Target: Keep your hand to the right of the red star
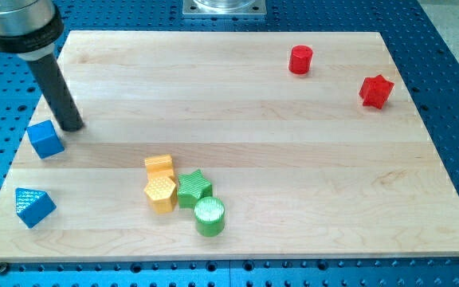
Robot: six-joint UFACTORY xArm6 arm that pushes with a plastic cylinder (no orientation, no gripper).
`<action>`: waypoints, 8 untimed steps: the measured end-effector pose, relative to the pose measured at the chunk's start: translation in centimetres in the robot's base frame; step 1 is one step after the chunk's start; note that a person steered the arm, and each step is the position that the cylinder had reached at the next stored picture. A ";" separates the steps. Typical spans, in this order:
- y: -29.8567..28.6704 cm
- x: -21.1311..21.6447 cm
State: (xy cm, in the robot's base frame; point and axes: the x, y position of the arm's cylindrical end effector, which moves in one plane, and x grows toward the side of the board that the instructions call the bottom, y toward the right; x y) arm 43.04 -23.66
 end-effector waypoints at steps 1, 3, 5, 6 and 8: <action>1.7 3.6; 2.8 -0.9; 16.2 -3.5; 25.2 -3.1; 40.0 1.1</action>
State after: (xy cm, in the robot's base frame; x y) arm 44.10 16.31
